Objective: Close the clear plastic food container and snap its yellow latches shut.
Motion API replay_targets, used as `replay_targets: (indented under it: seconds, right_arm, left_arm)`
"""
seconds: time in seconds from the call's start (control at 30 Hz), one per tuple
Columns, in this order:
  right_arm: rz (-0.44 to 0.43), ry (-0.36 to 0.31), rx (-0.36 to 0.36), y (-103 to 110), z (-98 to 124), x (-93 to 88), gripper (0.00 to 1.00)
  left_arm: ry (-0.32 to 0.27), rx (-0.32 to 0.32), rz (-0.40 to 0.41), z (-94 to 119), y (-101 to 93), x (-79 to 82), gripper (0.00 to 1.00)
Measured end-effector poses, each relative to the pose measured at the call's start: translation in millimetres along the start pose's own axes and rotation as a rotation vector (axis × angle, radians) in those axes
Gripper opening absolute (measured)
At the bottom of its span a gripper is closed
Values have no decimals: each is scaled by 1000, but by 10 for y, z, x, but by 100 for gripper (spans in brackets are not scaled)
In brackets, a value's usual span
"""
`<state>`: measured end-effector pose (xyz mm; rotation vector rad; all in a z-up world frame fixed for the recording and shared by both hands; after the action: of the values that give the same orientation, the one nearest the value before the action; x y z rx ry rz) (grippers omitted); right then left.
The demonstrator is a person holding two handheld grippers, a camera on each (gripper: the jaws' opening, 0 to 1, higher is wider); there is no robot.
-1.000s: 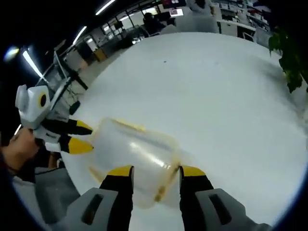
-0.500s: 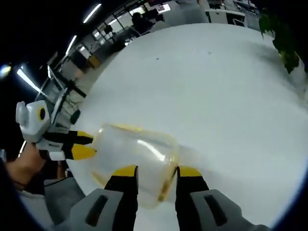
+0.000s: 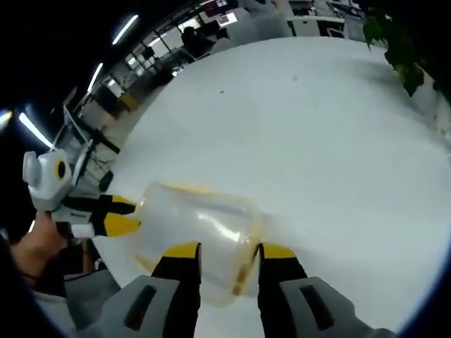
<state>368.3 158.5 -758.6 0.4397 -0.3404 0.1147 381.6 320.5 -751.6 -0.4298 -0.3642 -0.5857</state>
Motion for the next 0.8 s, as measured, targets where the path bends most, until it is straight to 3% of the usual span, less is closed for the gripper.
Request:
replay_targets:
  seconds: [0.3, 0.37, 0.5, 0.6, 0.8]
  right_arm:
    - [-4, -46, -38, -5, 9, 20, 31]
    - [29, -48, -43, -12, 14, 37, 31]
    - [80, -34, -52, 30, -7, 36, 36]
    - [84, -29, -55, 20, -9, 52, 37]
    - [133, 5, -74, 14, 30, 65, 36]
  left_arm:
    - [-29, -20, -14, 1, 30, 17, 21]
    - [-31, -2, -45, 6, 14, 33, 22]
    - [-26, -10, -45, 4, 38, 46, 23]
    - [-35, -9, -121, 5, 39, 68, 24]
    - [-21, 0, -155, 4, 47, 85, 26]
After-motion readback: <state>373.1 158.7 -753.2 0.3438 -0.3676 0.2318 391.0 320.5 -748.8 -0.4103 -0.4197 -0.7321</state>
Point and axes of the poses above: the point that each gripper's makers call its tool centre point, and the gripper's own axes: z roughly backward along the fingers, y roughly to its left, x roughly out of its top, the point moved 2 cm from there along z, roughly backward along the fingers, and after that the axes turned 9 degrees about y, right-handed, at the moved point
